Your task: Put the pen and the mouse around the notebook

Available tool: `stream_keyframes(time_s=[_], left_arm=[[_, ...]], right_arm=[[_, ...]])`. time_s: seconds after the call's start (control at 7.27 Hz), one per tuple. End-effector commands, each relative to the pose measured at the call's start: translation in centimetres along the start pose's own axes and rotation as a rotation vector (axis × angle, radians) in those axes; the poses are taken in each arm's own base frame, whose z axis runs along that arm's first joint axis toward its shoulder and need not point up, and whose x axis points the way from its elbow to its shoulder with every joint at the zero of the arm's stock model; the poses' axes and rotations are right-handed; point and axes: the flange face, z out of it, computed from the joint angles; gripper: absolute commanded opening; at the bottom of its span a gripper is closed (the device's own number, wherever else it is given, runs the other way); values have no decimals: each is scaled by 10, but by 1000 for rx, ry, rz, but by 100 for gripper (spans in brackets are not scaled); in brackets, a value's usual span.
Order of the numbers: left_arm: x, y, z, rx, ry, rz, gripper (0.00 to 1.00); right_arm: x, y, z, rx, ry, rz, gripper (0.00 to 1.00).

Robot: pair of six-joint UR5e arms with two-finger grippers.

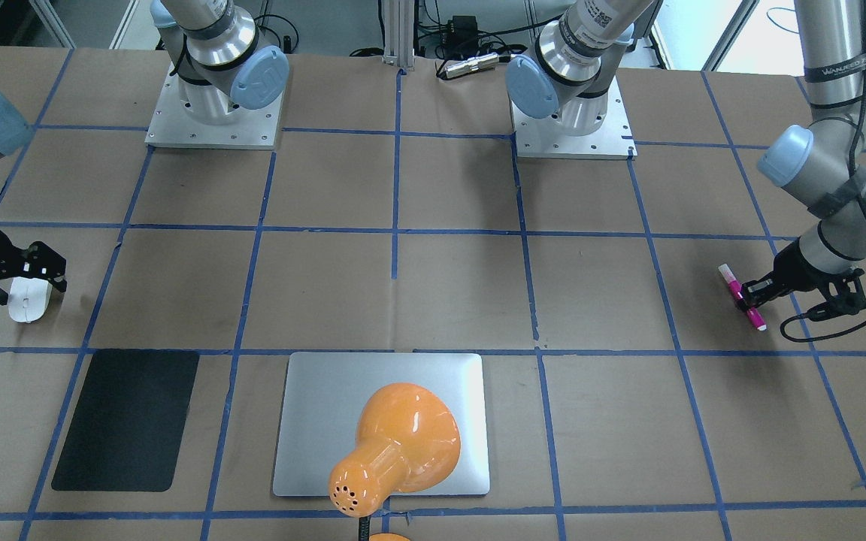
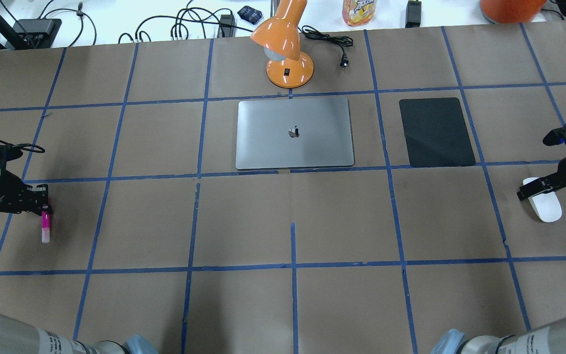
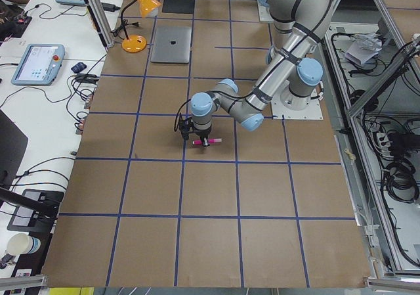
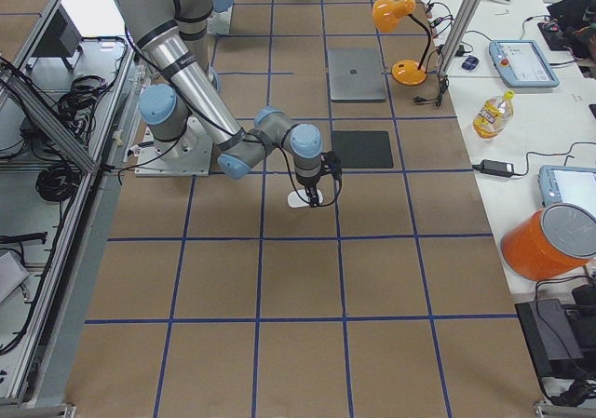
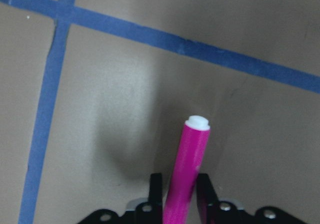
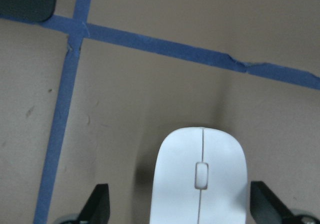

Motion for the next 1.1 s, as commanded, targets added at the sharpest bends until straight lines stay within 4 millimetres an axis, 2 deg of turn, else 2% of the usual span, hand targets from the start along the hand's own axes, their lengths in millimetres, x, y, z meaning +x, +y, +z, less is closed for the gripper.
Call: stream_keyframes(time_s=[0.0, 0.14, 0.28, 0.41, 0.55, 0.69, 0.83, 0.96], left_arm=[[6, 1, -12, -12, 3, 1, 0], [22, 6, -31, -53, 27, -33, 0], [65, 12, -61, -35, 10, 12, 0], [111, 23, -74, -46, 6, -45, 0], [148, 36, -76, -48, -3, -123, 0], [186, 52, -69, -61, 1, -214, 0], [234, 65, -67, -67, 5, -339, 0], [290, 82, -65, -69, 1, -468, 0]], right_arm=[[3, 0, 6, -6, -1, -4, 100], [4, 1, 4, -12, 5, -4, 89], [4, 4, 5, -40, 20, 0, 67], [5, 4, 5, -44, 23, 2, 54], [4, 5, 5, -46, 19, 2, 48], [5, 3, 1, -45, 24, 5, 48], [10, -14, -27, 1, 61, 89, 50], [9, -39, -47, 24, 65, 199, 50]])
